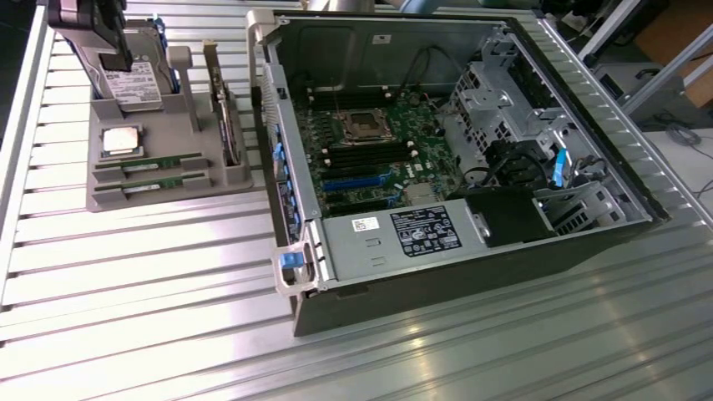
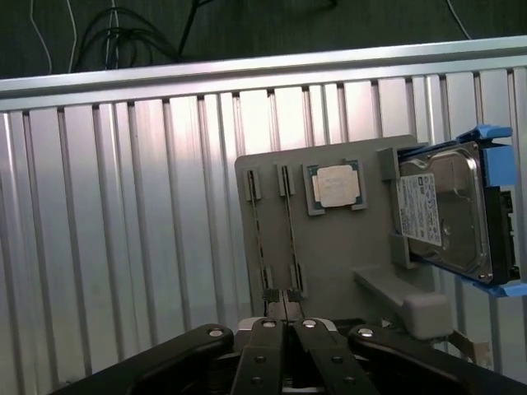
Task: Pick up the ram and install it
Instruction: 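Pick up the ram and move it above insertion slot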
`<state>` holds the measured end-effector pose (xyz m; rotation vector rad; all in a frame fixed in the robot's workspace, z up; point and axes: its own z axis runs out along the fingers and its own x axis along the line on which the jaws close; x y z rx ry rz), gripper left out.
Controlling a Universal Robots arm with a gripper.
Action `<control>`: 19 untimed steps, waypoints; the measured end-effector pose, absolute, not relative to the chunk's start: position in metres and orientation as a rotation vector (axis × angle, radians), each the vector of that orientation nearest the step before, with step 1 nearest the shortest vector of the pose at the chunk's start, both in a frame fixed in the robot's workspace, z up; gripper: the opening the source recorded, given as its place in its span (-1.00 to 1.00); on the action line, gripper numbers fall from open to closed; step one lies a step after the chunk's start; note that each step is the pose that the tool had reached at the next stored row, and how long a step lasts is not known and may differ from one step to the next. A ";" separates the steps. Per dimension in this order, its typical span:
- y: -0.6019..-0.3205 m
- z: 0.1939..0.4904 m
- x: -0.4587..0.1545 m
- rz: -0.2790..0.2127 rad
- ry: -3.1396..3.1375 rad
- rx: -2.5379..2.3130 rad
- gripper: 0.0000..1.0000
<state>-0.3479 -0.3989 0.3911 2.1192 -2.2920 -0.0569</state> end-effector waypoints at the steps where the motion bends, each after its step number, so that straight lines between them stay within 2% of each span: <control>1: -0.399 0.391 -0.348 -0.057 -2.286 2.126 -0.79; 7: -0.399 0.391 -0.348 -0.056 -2.283 2.129 -0.79; 10: -0.399 0.391 -0.348 -0.017 -2.303 2.148 -0.79; 16: -0.400 0.391 -0.348 -0.012 -2.306 2.150 -0.79; 17: -0.400 0.391 -0.348 -0.012 -2.306 2.150 -0.77; 19: -0.401 0.391 -0.348 -0.012 -2.306 2.150 -0.54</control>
